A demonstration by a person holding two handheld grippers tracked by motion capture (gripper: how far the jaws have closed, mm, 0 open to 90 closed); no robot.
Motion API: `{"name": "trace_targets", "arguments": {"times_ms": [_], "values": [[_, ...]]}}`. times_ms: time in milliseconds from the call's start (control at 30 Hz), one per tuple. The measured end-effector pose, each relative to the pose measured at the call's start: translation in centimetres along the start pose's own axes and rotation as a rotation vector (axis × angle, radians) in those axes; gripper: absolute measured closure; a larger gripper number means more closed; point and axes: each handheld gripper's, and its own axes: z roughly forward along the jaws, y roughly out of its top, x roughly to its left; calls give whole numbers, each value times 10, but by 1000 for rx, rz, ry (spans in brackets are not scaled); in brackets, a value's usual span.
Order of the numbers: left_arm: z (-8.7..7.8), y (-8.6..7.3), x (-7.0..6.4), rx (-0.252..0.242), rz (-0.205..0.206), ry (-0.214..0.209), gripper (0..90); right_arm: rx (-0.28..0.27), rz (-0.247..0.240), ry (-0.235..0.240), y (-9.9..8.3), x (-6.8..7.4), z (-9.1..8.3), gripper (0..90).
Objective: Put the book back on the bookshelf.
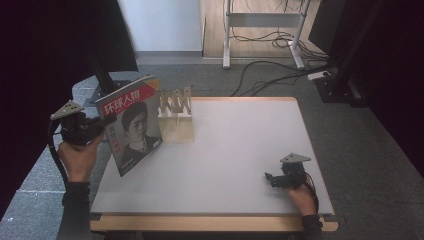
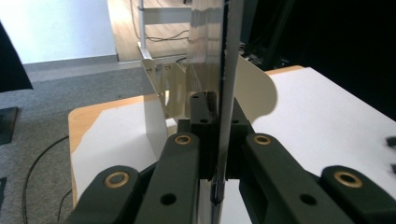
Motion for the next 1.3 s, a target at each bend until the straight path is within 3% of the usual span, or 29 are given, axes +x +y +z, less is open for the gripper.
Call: {"name": "trace_targets", "arguments": {"times_ms": [100,200,467,667,767,900,1000,1100,1200,1300], "values": [[8,1,2,0,-3,1,870,0,0,0,0,0,0,75],[24,3,3,-7,-4,29,870,0,-1,1,0,0,0,75],[55,7,6,-64,-36,58,870,-1,2,0,0,0,0,75],[75,-5,6,-103,-2,49,868,-1,2,0,0,0,0,75],[75,-12,8,-81,-4,43,864,-1,0,1,0,0,0,75],[71,-17,13,18,14,49,857,0,0,0,0,0,0,75],[68,-18,17,63,-13,20,851,0,-1,0,0,0,0,75],[67,-16,19,103,-27,18,842,0,-1,1,0,0,0,75],[67,-14,16,102,-9,32,862,0,-1,1,0,0,0,75],[69,-15,13,61,-2,47,869,0,0,0,0,0,0,75]]}}
